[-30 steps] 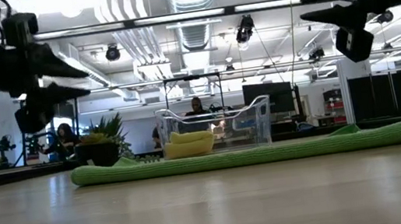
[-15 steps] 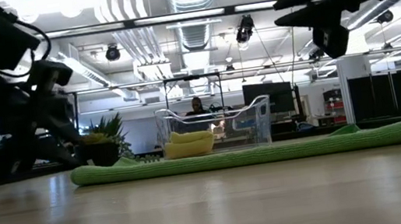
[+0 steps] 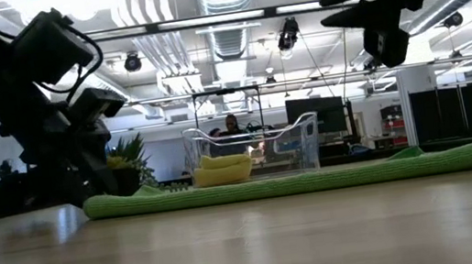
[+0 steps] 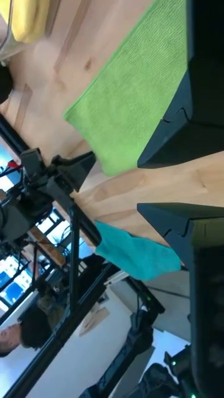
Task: Fold microfiber towels
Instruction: Fold the green microfiber towel
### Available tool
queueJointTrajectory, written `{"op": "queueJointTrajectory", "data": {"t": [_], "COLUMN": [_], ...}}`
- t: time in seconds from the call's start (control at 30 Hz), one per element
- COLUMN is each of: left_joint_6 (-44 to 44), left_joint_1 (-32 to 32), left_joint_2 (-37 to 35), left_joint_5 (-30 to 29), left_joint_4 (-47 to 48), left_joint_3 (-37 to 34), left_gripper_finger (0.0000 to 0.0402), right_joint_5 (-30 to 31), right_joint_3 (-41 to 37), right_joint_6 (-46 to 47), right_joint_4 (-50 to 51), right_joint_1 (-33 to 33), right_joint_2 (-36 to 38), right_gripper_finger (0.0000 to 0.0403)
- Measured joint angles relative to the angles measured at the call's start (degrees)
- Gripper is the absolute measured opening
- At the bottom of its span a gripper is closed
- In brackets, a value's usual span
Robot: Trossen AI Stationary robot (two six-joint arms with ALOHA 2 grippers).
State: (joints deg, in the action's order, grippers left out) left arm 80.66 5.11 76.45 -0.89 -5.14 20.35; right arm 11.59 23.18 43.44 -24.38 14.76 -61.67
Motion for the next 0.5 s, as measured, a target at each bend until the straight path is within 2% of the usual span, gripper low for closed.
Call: {"op": "queueJointTrajectory", "data": {"t": [0.5], "left_joint_6": [-0.5], "left_joint_1": [-1.0], "left_joint_2": [4.2], "left_joint_5": [0.4], "left_joint_4": [-1.7], "left_joint_3": [1.1], "left_gripper_finger": [0.0122], "right_joint_5": [0.0], "right_joint_3": [0.0], "right_joint_6": [-0.2], "right_joint_4": [0.5], "right_joint_1": [0.0], "right_joint_2": [0.4], "right_gripper_finger": [0.0095]}}
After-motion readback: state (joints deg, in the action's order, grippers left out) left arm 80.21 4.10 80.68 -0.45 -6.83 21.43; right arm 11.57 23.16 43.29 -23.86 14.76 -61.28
